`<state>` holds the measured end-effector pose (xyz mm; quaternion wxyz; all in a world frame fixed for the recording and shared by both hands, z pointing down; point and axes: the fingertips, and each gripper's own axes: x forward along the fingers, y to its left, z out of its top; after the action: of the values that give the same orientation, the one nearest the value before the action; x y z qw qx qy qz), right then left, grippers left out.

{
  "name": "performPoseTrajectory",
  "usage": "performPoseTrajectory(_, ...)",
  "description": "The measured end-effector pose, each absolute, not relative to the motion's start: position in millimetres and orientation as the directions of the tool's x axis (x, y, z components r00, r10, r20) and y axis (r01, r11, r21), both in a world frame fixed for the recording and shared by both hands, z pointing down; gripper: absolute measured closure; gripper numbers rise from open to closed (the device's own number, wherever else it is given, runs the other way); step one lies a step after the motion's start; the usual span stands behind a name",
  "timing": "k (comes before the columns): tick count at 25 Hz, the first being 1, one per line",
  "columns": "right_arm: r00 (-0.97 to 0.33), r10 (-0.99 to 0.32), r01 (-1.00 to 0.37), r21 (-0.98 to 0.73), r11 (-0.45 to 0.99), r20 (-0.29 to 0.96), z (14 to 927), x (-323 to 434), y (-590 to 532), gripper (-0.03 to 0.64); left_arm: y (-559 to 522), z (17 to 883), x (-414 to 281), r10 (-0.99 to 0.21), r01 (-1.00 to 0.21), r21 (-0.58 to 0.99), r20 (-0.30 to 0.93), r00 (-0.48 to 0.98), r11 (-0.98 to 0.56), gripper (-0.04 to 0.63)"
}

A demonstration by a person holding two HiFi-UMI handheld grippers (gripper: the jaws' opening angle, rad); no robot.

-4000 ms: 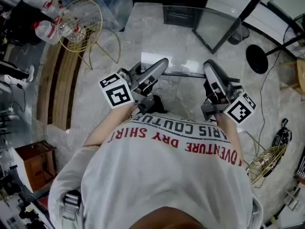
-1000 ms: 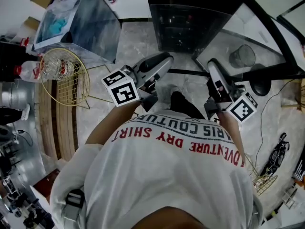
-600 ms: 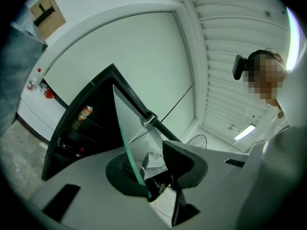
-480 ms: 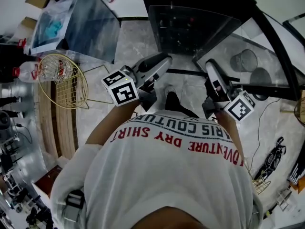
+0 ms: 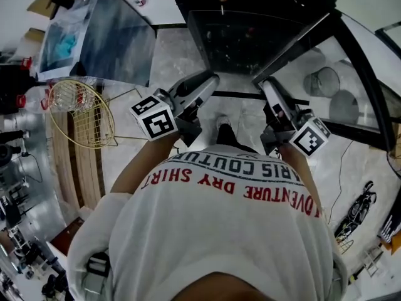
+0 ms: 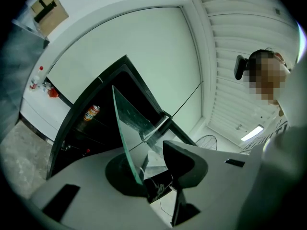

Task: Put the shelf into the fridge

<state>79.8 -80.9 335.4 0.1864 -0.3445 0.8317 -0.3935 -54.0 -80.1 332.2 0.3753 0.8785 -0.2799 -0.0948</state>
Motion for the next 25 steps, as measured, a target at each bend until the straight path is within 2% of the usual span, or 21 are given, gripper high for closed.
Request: performPoseTrajectory(25, -0.699, -0.715, -0.423, -0.808, 0.410, 0.002, 377.6, 76.6, -153.6, 0.522, -151.7, 372.1, -58.5, -0.588, -0.460, 0.722, 0.091, 0.803, -0.517, 0.469)
